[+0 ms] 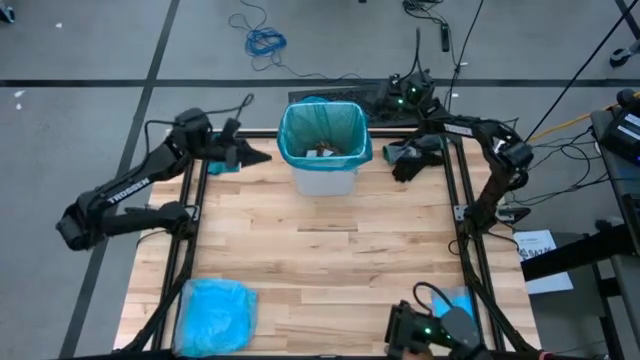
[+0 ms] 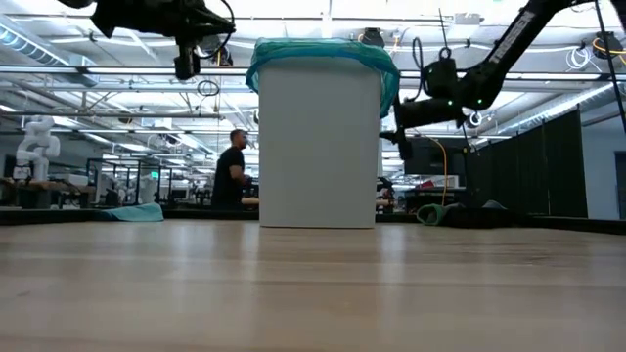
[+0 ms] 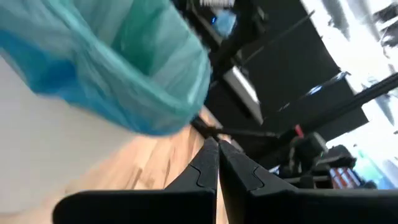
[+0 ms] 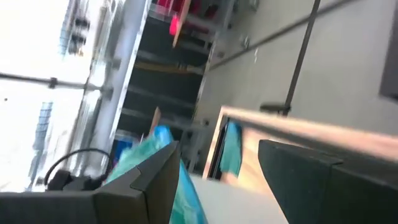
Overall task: Place trash/remove bag and relplace
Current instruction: Remove the blue trash bag from the trash bin
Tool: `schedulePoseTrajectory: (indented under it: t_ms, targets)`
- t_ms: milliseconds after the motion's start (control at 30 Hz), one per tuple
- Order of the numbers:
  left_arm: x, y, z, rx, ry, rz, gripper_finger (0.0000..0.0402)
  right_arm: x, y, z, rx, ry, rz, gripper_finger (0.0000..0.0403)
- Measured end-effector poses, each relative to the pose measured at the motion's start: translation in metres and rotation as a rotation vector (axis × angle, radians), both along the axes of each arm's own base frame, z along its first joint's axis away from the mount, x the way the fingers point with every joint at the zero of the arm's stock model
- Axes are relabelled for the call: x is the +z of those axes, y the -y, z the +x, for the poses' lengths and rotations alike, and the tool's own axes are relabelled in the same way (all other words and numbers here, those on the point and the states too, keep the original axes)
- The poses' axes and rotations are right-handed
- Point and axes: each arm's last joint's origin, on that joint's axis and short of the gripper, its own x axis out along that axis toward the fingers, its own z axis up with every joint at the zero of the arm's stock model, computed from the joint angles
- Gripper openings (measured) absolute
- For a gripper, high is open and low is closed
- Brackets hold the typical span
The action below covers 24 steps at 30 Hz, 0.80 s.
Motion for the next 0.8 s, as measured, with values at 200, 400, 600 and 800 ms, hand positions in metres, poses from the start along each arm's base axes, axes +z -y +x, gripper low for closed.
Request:
schedulePoseTrajectory:
  t_ms: [200, 400, 600, 800]
  targets:
    - [-0.007, 0.013, 0.015, -0.018, -0.060, -0.031, 0.0011, 0.004, 0.011, 0.011, 0.130, 0.023, -0.018, 0.0210]
    - [-0.023, 0.021, 0.041, -0.004, -0.151, -0.095, 0.0011, 0.006, 0.010, 0.012, 0.256, 0.027, -0.016, 0.0210]
    - [-0.048, 0.024, 0.080, 0.006, -0.215, -0.136, 0.0011, -0.009, 0.005, 0.012, 0.366, -0.044, 0.038, 0.0210]
    - [-0.051, 0.019, 0.092, 0.095, -0.201, -0.102, 0.0011, -0.008, -0.007, 0.014, 0.441, -0.074, 0.059, 0.0210]
